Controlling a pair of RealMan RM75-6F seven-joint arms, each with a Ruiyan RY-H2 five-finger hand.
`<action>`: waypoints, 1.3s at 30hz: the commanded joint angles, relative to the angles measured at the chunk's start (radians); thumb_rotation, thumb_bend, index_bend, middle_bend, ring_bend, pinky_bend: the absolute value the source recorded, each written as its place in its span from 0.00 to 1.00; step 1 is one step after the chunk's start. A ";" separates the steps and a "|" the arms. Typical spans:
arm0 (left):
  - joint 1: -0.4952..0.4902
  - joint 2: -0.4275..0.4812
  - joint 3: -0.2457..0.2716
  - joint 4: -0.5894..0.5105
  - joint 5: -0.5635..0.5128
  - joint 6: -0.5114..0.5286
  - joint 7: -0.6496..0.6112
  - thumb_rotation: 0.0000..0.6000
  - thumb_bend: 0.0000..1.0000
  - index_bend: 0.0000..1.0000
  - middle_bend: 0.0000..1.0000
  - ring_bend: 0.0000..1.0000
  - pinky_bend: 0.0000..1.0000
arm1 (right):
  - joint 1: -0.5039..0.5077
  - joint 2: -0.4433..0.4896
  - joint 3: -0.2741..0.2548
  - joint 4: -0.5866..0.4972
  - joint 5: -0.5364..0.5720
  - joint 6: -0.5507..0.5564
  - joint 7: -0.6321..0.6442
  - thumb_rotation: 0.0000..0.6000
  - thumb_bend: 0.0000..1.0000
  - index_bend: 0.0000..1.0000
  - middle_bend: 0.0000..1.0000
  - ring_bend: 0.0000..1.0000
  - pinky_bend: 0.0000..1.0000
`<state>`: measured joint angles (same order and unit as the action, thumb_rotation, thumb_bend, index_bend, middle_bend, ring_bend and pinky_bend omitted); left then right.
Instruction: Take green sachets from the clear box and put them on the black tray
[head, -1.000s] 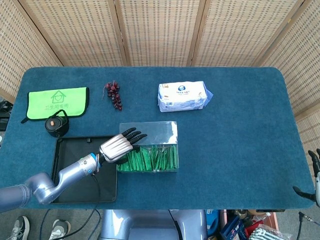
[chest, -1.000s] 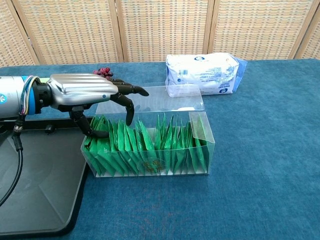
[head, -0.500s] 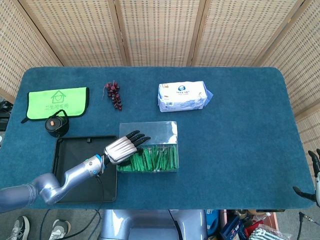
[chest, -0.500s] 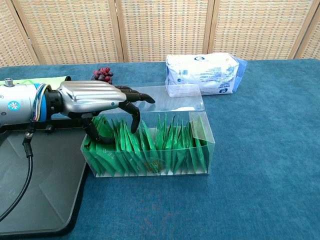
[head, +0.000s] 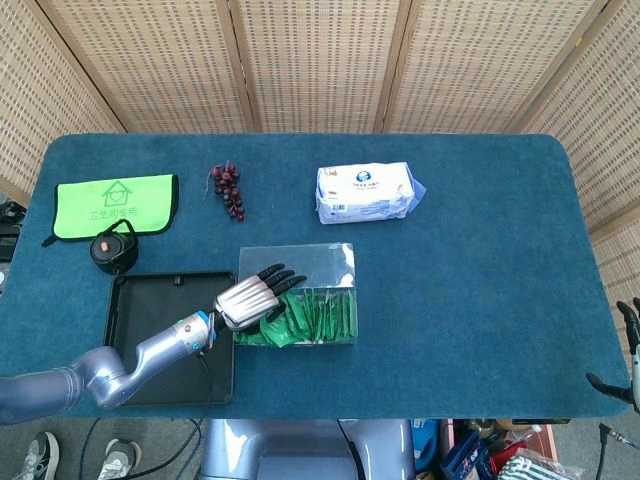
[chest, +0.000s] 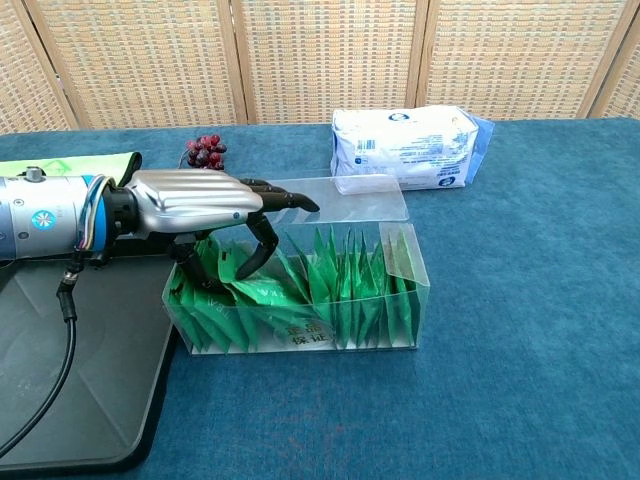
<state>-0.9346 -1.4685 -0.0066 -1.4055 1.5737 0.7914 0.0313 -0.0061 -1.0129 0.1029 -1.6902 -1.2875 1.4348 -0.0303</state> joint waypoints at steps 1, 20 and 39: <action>0.001 0.005 -0.003 -0.005 -0.002 0.005 0.001 1.00 0.48 0.72 0.00 0.00 0.00 | 0.000 0.001 -0.001 0.000 -0.002 0.001 0.001 1.00 0.00 0.00 0.00 0.00 0.00; -0.006 0.111 -0.020 -0.120 -0.031 0.000 0.027 1.00 0.49 0.73 0.00 0.00 0.00 | -0.004 0.003 -0.006 -0.008 -0.014 0.010 0.001 1.00 0.00 0.00 0.00 0.00 0.00; 0.000 0.281 -0.054 -0.278 -0.055 0.020 0.029 1.00 0.53 0.73 0.00 0.00 0.00 | -0.008 0.006 -0.009 -0.016 -0.026 0.022 0.000 1.00 0.00 0.00 0.00 0.00 0.00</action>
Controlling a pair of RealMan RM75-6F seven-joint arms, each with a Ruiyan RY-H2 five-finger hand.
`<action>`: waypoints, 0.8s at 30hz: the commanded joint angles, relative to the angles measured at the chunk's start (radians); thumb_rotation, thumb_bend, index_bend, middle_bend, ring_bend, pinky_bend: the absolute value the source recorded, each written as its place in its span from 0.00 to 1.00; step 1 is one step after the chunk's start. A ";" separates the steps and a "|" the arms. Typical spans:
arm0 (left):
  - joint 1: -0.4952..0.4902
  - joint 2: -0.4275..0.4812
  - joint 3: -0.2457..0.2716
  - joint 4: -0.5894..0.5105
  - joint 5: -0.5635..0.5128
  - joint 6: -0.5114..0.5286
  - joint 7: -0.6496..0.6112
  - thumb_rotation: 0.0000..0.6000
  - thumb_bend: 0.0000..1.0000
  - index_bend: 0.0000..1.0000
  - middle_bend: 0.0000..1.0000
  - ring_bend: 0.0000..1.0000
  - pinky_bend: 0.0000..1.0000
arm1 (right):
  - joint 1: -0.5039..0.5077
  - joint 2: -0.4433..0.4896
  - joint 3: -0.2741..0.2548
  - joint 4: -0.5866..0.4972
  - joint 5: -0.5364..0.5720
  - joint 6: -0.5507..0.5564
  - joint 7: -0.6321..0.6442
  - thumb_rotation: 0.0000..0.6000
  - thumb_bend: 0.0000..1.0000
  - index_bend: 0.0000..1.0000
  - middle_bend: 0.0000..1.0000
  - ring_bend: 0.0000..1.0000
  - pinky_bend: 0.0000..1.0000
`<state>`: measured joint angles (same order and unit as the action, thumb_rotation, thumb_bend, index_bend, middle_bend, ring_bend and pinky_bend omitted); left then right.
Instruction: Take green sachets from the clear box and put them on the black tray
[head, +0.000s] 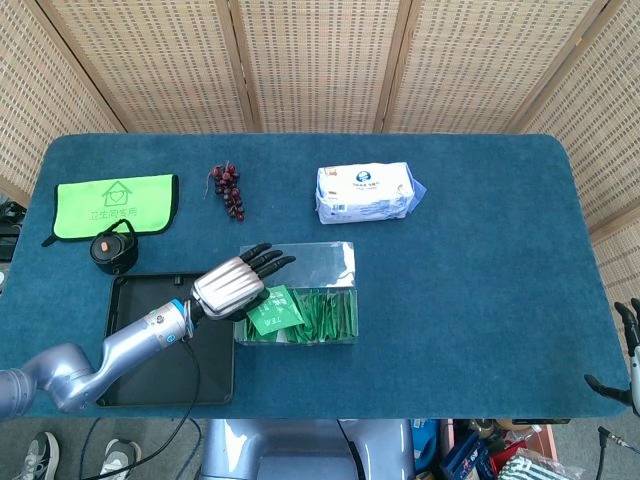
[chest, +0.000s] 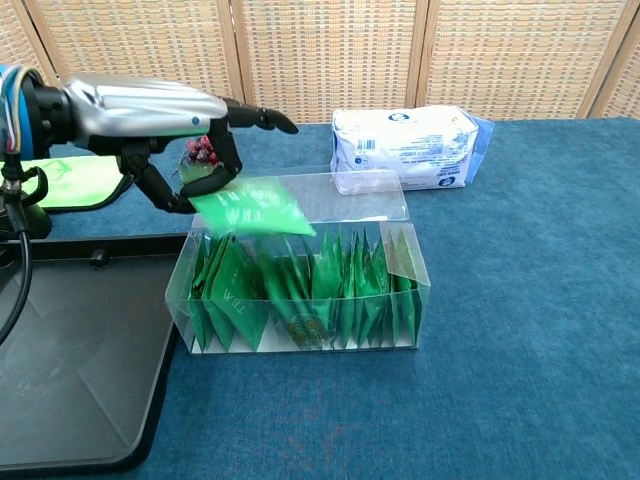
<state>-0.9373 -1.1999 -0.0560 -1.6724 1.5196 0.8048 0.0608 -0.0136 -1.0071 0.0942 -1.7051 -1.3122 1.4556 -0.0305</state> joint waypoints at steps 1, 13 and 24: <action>0.004 0.023 -0.009 -0.020 -0.002 0.012 -0.004 1.00 0.54 0.73 0.00 0.00 0.00 | -0.001 0.000 0.000 -0.002 -0.003 0.002 0.000 1.00 0.00 0.00 0.00 0.00 0.00; 0.028 0.121 -0.031 -0.095 0.001 0.059 -0.007 1.00 0.55 0.74 0.00 0.00 0.00 | -0.004 0.000 -0.005 -0.007 -0.016 0.012 -0.006 1.00 0.00 0.00 0.00 0.00 0.00; 0.177 0.250 0.043 -0.105 0.068 0.218 -0.031 1.00 0.55 0.74 0.00 0.00 0.00 | -0.016 0.006 -0.020 -0.027 -0.059 0.040 -0.006 1.00 0.00 0.00 0.00 0.00 0.00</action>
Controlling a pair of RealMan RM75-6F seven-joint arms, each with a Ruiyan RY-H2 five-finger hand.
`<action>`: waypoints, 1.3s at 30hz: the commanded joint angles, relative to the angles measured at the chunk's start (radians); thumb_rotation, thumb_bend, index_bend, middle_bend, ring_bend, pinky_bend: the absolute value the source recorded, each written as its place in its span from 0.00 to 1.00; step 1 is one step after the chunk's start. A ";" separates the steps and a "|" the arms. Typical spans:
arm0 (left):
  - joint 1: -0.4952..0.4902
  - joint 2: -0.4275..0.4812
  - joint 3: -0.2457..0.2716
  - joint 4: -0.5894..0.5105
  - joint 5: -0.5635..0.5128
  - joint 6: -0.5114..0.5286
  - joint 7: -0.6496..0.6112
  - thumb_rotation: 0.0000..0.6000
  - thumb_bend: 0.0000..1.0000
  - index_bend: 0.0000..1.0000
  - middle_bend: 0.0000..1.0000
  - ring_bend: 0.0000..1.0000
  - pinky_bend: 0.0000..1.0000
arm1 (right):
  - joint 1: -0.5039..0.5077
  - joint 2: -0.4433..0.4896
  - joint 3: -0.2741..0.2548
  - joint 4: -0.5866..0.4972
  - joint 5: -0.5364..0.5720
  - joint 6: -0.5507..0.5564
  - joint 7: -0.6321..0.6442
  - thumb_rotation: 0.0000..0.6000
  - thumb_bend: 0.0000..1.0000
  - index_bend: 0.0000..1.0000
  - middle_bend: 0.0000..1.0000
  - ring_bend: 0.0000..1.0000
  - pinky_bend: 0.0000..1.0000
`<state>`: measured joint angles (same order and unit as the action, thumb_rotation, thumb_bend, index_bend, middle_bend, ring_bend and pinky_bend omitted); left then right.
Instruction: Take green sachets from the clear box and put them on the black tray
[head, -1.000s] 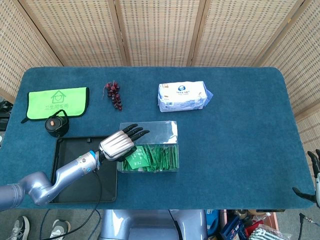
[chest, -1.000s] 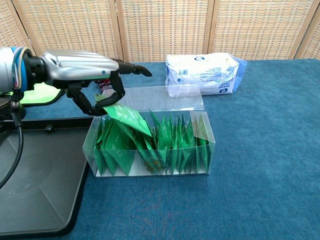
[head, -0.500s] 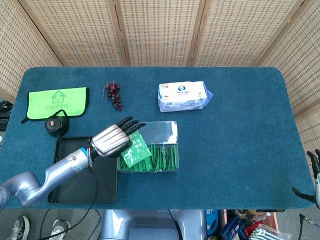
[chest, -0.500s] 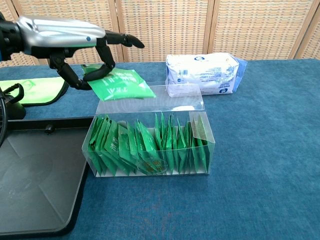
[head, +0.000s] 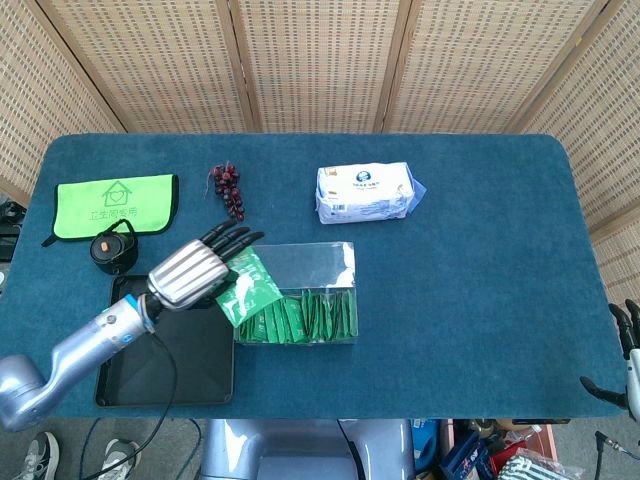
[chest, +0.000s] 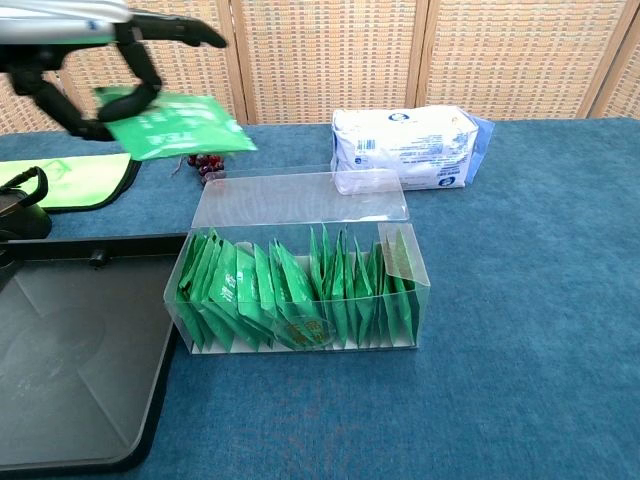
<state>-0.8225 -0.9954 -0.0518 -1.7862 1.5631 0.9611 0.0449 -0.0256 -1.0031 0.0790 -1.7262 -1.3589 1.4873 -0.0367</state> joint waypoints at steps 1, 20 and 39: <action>0.082 0.056 0.050 0.014 0.035 0.081 -0.027 1.00 0.55 0.74 0.00 0.00 0.00 | -0.005 0.002 -0.006 -0.007 -0.016 0.010 -0.001 1.00 0.00 0.00 0.00 0.00 0.00; 0.312 0.097 0.191 0.169 0.087 0.210 -0.294 1.00 0.15 0.00 0.00 0.00 0.00 | -0.018 0.006 -0.027 -0.032 -0.066 0.037 -0.012 1.00 0.00 0.00 0.00 0.00 0.00; 0.535 -0.033 0.107 0.187 -0.034 0.506 -0.214 1.00 0.11 0.00 0.00 0.00 0.00 | -0.034 0.026 -0.032 -0.036 -0.094 0.066 0.026 1.00 0.00 0.00 0.00 0.00 0.00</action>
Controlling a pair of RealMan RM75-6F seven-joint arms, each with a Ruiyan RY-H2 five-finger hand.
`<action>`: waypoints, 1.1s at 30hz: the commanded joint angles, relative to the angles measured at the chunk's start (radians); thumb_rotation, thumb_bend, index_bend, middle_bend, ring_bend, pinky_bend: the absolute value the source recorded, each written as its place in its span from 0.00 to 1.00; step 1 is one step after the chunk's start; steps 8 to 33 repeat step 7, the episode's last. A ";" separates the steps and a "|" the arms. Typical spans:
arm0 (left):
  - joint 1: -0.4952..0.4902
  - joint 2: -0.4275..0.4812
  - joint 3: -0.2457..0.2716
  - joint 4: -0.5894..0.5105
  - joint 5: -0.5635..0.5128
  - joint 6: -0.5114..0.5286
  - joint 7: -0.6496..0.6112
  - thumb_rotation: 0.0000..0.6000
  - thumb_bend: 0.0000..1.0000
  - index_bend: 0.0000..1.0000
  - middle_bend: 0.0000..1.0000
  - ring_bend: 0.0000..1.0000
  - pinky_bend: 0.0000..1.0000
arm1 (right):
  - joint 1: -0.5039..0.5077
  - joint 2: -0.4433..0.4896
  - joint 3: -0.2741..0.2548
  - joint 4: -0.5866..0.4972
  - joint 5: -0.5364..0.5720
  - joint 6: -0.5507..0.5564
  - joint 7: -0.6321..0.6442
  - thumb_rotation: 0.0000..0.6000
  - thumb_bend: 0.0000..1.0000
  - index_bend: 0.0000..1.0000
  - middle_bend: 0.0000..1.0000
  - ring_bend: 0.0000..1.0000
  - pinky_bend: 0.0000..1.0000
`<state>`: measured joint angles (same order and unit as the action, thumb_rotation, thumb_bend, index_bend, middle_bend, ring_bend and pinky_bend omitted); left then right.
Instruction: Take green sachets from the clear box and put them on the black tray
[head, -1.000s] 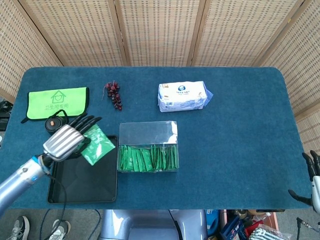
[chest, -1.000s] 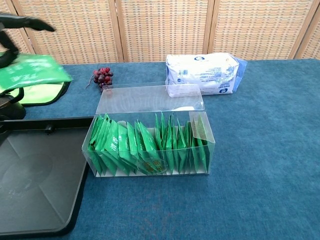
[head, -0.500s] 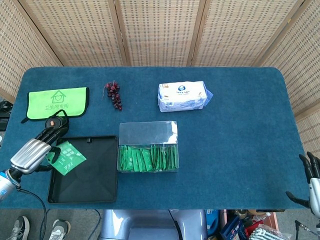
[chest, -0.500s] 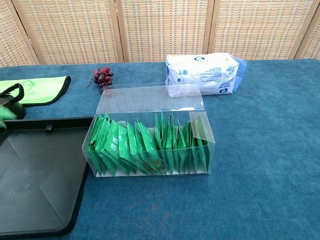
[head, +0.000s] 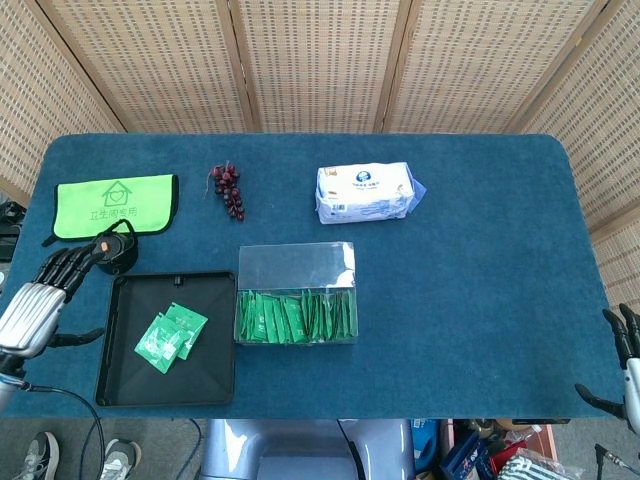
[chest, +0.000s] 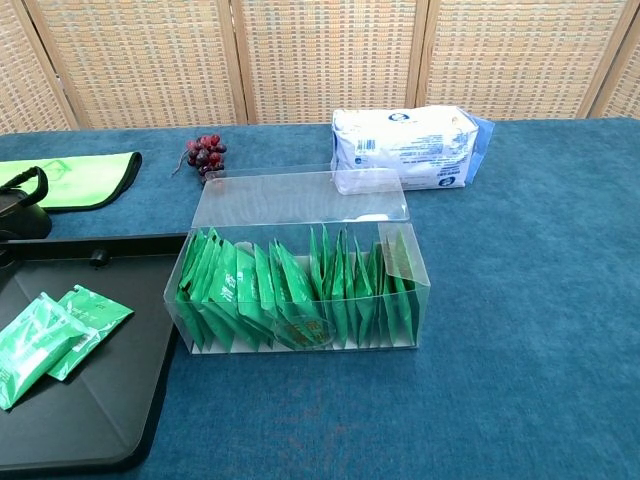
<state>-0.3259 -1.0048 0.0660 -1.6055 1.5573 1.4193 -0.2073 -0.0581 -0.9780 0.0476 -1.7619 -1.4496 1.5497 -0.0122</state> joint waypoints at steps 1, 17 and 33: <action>0.060 -0.041 -0.017 0.010 -0.039 0.079 0.067 1.00 0.11 0.00 0.00 0.00 0.00 | -0.003 0.002 -0.001 0.000 -0.005 0.005 0.004 1.00 0.00 0.00 0.00 0.00 0.00; 0.112 -0.080 -0.028 0.017 -0.046 0.138 0.151 1.00 0.11 0.00 0.00 0.00 0.00 | -0.005 0.003 -0.002 0.002 -0.009 0.008 0.008 1.00 0.00 0.00 0.00 0.00 0.00; 0.112 -0.080 -0.028 0.017 -0.046 0.138 0.151 1.00 0.11 0.00 0.00 0.00 0.00 | -0.005 0.003 -0.002 0.002 -0.009 0.008 0.008 1.00 0.00 0.00 0.00 0.00 0.00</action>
